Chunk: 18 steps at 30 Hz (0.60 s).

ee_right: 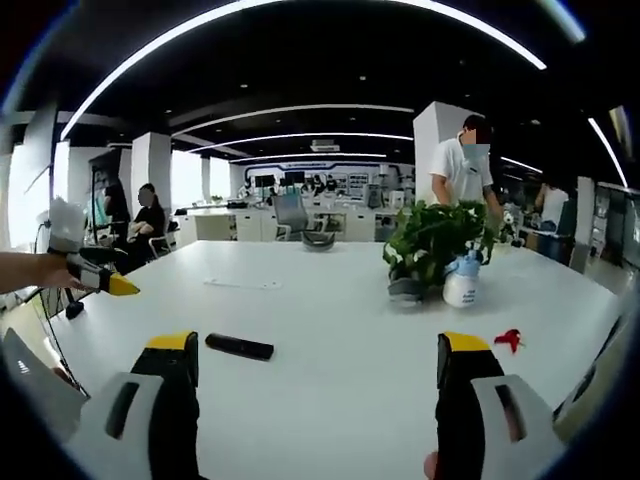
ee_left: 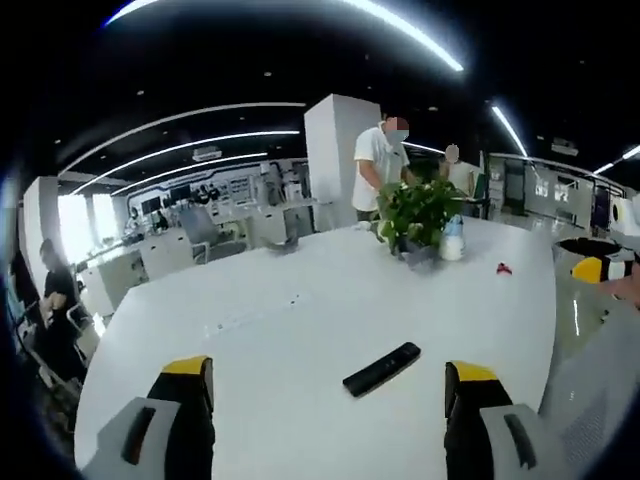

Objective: Press the specified remote control buttons in sequence, fully releasing each button before pressing the next.

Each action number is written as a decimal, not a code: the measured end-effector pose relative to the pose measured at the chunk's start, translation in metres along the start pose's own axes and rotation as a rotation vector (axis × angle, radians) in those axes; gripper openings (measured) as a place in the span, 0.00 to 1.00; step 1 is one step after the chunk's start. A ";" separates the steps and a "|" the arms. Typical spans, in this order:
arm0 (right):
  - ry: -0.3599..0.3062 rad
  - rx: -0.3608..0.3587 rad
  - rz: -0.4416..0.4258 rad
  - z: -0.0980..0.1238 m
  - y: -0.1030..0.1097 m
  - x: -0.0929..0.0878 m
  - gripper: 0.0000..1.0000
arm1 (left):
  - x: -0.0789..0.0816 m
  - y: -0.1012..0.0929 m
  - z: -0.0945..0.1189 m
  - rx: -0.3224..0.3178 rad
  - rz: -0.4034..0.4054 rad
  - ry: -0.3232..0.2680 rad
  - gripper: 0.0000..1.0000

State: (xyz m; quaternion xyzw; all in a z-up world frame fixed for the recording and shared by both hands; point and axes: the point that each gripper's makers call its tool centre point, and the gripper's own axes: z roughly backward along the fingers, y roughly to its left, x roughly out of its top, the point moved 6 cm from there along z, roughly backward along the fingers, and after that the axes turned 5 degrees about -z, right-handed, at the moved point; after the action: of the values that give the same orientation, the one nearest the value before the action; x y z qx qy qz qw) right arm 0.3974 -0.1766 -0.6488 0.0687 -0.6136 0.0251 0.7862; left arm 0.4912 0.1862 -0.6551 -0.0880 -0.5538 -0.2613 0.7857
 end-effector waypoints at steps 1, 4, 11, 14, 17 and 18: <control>0.003 0.001 0.005 0.000 0.001 0.000 1.00 | 0.001 0.001 0.005 0.013 0.004 -0.003 1.00; 0.031 -0.001 0.017 0.000 0.001 -0.003 1.00 | 0.007 0.004 0.026 0.063 0.014 -0.044 1.00; 0.036 -0.011 0.011 0.000 -0.001 -0.004 1.00 | 0.004 0.001 0.070 0.151 0.068 -0.093 1.00; 0.038 -0.011 0.007 0.000 -0.001 -0.004 1.00 | -0.002 -0.004 0.084 0.188 0.057 -0.092 1.00; 0.040 -0.012 0.021 -0.001 0.000 -0.004 1.00 | -0.009 -0.007 0.094 0.213 0.064 -0.098 1.00; 0.039 -0.015 0.028 -0.001 0.000 -0.004 1.00 | -0.012 -0.007 0.097 0.226 0.061 -0.099 1.00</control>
State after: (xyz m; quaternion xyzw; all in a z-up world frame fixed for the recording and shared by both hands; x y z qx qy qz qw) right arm 0.3971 -0.1758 -0.6532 0.0538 -0.5995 0.0331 0.7979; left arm 0.4045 0.2251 -0.6311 -0.0287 -0.6149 -0.1684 0.7699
